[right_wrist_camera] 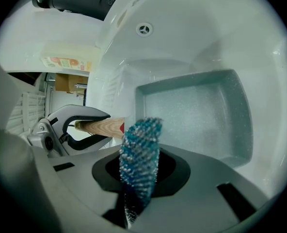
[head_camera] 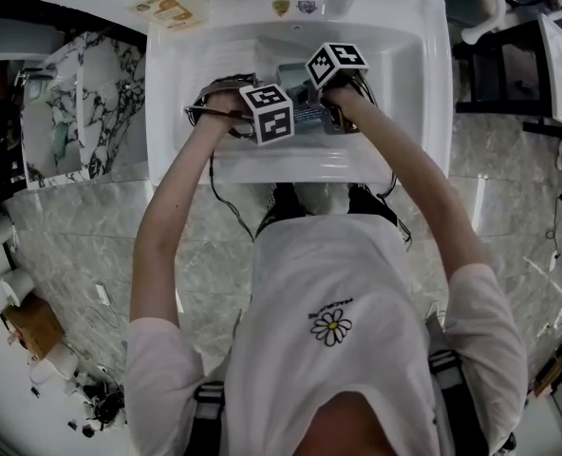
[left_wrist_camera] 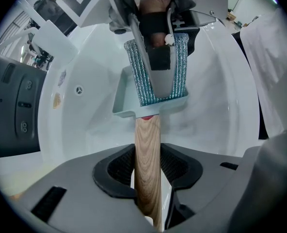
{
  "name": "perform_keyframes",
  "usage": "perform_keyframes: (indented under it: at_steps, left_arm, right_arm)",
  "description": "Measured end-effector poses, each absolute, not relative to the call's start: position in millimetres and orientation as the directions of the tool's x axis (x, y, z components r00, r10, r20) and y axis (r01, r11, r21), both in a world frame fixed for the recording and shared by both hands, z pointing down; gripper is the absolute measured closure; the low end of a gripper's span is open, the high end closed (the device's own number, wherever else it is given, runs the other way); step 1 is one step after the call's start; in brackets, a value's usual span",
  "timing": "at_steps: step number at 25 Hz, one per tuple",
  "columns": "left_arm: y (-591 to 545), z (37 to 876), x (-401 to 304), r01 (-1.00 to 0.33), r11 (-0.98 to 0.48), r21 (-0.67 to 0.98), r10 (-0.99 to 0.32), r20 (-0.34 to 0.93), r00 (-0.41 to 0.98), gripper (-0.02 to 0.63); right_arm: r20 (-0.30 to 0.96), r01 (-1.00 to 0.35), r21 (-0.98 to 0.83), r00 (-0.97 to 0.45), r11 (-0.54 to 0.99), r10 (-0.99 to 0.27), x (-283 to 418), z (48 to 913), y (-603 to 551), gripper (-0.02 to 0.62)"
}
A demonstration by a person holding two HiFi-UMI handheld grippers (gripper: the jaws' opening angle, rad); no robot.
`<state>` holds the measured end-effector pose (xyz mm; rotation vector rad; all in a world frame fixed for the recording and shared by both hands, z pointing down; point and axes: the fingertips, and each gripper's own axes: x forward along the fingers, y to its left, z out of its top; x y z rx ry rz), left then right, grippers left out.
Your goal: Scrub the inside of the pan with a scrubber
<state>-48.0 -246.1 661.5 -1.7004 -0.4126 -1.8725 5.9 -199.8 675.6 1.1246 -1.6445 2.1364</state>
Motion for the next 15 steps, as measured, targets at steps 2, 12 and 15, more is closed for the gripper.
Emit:
perform_keyframes:
  at_steps: [2,12,15]
  left_arm:
    - [-246.1,661.5,-47.9,0.599,-0.788,-0.146,-0.204,0.978,-0.031,0.449]
    - [-244.6,663.5,-49.5,0.618,-0.775,-0.133,-0.204,0.978,-0.046,0.449]
    - [-243.6,663.6,-49.4,0.626,-0.771,-0.116,-0.199,0.978,-0.063,0.449]
  right_arm:
    - [0.666,-0.566,-0.742,-0.684,-0.360,-0.297,10.4,671.1,-198.6,0.537]
    - [0.694,-0.638,-0.698,-0.493,-0.324,-0.524,70.6,634.3,-143.3,0.537]
    - [0.646,-0.563,-0.745,-0.477,-0.357,-0.596,75.1,623.4,-125.1,0.537]
